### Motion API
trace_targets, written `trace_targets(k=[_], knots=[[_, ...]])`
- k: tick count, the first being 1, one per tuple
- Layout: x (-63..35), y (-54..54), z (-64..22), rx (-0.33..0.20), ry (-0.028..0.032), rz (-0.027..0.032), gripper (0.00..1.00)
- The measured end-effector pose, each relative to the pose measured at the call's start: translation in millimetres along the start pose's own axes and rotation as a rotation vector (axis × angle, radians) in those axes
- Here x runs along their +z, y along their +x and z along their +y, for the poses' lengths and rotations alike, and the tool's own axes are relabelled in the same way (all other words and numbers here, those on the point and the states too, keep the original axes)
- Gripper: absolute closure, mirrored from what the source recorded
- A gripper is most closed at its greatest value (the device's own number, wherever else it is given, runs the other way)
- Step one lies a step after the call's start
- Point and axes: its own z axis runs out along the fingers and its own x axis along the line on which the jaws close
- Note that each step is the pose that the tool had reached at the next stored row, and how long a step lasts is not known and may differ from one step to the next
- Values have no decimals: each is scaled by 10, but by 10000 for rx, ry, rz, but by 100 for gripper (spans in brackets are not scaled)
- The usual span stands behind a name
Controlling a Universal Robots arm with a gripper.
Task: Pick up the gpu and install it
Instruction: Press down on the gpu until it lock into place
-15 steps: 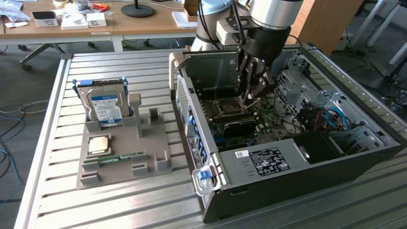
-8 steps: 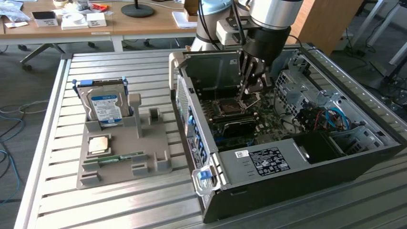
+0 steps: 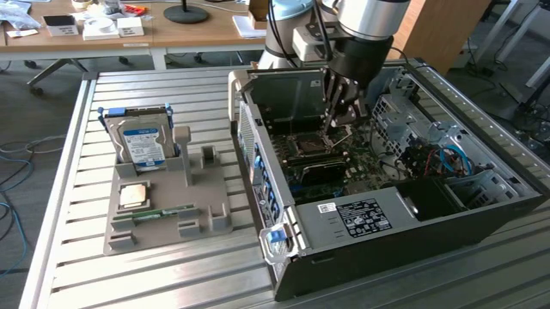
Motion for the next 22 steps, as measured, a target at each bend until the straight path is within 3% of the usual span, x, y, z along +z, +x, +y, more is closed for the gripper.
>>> trace_targets(k=[8,14,22], knots=[[8,0,-5,1,1,-3,89],[93,3,-5,1,0,-1,89],[107,2,-9,-1,1,-3,89]])
